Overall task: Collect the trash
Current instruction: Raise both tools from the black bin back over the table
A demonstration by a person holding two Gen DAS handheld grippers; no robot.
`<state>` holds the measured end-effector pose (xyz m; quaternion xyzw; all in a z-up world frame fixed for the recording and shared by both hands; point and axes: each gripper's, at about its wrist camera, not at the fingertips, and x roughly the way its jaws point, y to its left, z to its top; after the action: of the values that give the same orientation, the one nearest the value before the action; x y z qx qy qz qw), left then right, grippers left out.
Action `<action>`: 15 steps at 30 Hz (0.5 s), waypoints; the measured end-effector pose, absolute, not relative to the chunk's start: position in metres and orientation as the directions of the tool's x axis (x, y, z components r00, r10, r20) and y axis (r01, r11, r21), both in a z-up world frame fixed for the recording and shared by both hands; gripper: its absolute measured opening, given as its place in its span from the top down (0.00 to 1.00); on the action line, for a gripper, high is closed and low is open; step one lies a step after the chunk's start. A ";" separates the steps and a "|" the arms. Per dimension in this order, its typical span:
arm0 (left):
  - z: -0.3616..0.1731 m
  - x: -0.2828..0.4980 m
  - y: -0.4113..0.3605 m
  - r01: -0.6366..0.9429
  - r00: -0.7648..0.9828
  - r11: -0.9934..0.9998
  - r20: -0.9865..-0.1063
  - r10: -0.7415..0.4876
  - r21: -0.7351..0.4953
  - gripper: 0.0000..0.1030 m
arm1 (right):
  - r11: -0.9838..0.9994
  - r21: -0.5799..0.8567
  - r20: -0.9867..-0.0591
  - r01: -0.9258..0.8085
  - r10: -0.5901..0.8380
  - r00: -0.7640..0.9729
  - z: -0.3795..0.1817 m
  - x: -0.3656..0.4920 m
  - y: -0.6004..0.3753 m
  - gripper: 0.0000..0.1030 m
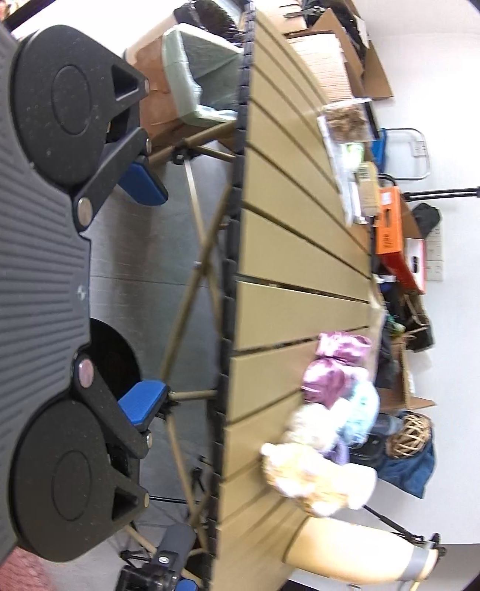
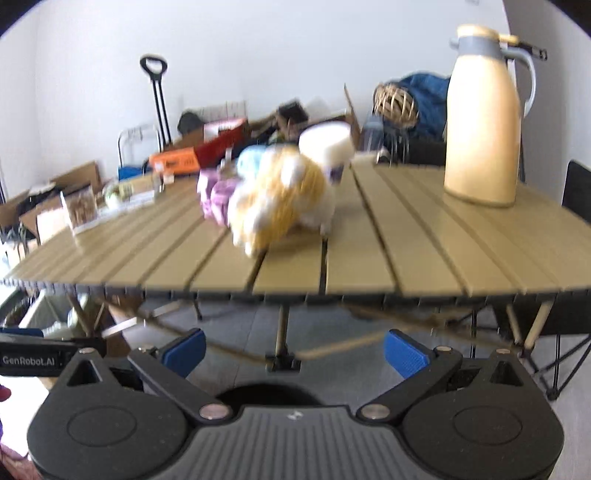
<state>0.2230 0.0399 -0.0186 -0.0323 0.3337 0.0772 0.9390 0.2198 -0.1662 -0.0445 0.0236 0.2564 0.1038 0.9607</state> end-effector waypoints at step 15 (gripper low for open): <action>0.019 0.272 0.043 -0.201 0.828 0.979 -0.541 0.145 -0.045 0.00 | 0.973 0.135 -0.340 -0.188 0.223 0.914 0.000 0.274 -0.156 0.00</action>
<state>0.2715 0.0433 0.0188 -0.0499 0.2785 0.0906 0.9549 0.2736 -0.1556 -0.0003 0.0497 0.1792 0.1052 0.9769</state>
